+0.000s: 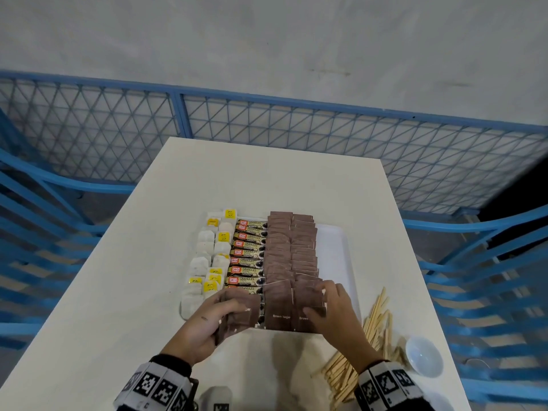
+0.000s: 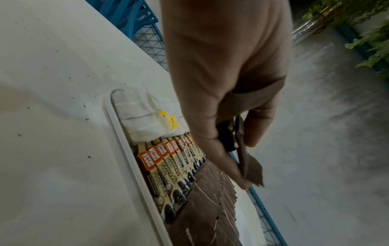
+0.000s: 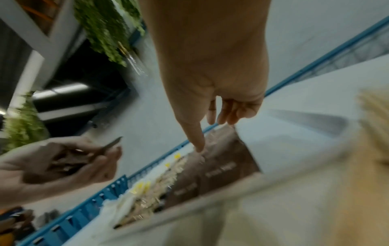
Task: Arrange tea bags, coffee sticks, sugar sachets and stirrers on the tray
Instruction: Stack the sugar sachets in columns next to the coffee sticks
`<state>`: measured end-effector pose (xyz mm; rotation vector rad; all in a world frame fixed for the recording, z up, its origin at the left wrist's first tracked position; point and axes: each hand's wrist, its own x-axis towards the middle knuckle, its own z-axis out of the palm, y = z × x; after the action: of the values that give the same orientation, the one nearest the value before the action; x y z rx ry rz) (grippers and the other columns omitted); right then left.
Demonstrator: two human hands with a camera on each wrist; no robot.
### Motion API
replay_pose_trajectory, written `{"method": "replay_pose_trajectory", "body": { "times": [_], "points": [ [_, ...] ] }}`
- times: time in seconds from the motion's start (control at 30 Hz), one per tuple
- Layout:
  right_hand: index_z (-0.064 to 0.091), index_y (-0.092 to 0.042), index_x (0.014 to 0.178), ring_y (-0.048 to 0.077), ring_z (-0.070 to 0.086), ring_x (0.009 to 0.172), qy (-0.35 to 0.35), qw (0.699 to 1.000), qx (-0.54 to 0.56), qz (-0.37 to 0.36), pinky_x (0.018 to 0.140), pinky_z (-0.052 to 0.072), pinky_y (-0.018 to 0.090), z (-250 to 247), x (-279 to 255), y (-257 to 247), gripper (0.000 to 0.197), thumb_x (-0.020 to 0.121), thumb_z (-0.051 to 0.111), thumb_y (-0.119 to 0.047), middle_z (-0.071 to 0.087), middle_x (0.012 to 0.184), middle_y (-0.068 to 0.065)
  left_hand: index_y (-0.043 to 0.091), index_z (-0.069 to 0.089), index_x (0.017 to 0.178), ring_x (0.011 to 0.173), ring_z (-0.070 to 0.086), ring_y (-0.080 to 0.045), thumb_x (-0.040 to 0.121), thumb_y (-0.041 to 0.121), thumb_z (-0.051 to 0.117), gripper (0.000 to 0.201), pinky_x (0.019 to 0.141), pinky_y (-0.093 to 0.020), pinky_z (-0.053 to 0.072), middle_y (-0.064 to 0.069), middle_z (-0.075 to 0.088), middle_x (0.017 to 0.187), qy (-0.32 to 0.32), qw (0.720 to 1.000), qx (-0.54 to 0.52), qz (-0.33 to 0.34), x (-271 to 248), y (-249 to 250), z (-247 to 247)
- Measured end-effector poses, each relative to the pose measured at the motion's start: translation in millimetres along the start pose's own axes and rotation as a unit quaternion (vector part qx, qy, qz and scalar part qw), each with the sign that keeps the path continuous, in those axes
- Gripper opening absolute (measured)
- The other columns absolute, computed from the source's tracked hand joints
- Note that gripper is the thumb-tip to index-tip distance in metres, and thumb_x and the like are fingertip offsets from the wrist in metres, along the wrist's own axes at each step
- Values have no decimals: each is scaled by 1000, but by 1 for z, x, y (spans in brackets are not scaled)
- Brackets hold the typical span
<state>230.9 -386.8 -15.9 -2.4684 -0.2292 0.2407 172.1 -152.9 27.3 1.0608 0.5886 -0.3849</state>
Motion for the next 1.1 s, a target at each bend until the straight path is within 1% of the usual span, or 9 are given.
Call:
{"method": "replay_pose_trajectory", "body": {
  "times": [0.1, 0.23, 0.4, 0.47, 0.53, 0.67, 0.83, 0.93, 1.1],
  "points": [
    [53, -23, 96, -1, 52, 75, -74, 994, 72, -42, 67, 42, 8, -10, 0, -32, 15, 88, 61, -33, 53, 84, -14, 0, 62, 107, 70, 69, -18, 83, -8, 53, 27, 58, -24, 55, -12, 72, 88, -21, 1000, 15, 3, 0, 1, 4],
    [62, -20, 92, -1, 51, 67, -167, 966, 187, -61, 63, 42, 12, -12, -3, -61, 22, 87, 58, -42, 59, 76, -9, 2, 65, 103, 83, 69, -24, 82, -6, 59, 23, 68, -30, 57, -16, 71, 99, -42, 998, 38, -1, -3, 2, 11],
    [61, -13, 90, 4, 52, 65, -186, 956, 219, -57, 62, 43, 18, -1, -2, -62, 13, 85, 67, -24, 59, 75, -6, -3, 53, 125, 114, 57, -42, 76, 20, 67, 56, 90, -41, 53, -27, 59, 123, -67, 997, 6, -26, -5, 0, 12],
    [59, -17, 84, 6, 56, 59, -183, 944, 275, -19, 57, 47, 19, -2, -2, -60, 7, 86, 65, -17, 61, 72, -4, -5, 54, 123, 110, 60, -41, 82, 18, 65, 48, 83, -40, 56, -31, 58, 123, -47, 997, -51, -23, -3, -1, 10],
    [57, -18, 82, 9, 58, 58, -167, 936, 308, 17, 57, 51, 23, -6, -2, -55, 9, 87, 64, -14, 63, 73, -1, -4, 61, 109, 92, 68, -36, 77, 14, 63, 36, 72, -38, 59, -31, 62, 107, -22, 994, -102, -30, -3, -1, 7],
    [61, -20, 82, 17, 61, 72, -96, 966, 235, 43, 71, 52, 32, -18, 5, -26, 7, 85, 66, -16, 67, 81, 5, -3, 64, 93, 76, 70, -36, 70, 13, 62, 28, 65, -37, 60, -26, 66, 85, -13, 988, -149, -40, -9, 1, 4],
    [61, -22, 79, 5, 55, 67, -91, 983, 145, 73, 60, 42, 8, -24, 6, 11, 10, 82, 69, -16, 63, 75, -6, -3, 64, 89, 78, 70, -37, 70, 11, 61, 25, 61, -33, 60, -28, 67, 87, -4, 988, -147, -43, -10, 0, -1],
    [61, -25, 79, 3, 55, 70, -114, 989, 75, 63, 59, 40, 8, -19, 3, 21, 11, 82, 69, -19, 63, 77, -8, -3, 65, 89, 83, 69, -38, 70, 11, 61, 24, 60, -33, 59, -30, 66, 93, -2, 989, -144, -41, -10, -1, 0],
    [49, -32, 70, 1, 49, 61, -107, 993, 29, 43, 55, 40, 8, -7, 0, 18, 28, 79, 71, -18, 57, 71, -10, -2, 62, 96, 85, 69, -37, 73, 15, 59, 29, 73, -38, 60, -33, 65, 104, -8, 990, -133, -40, -8, -1, 2]
  ]
}}
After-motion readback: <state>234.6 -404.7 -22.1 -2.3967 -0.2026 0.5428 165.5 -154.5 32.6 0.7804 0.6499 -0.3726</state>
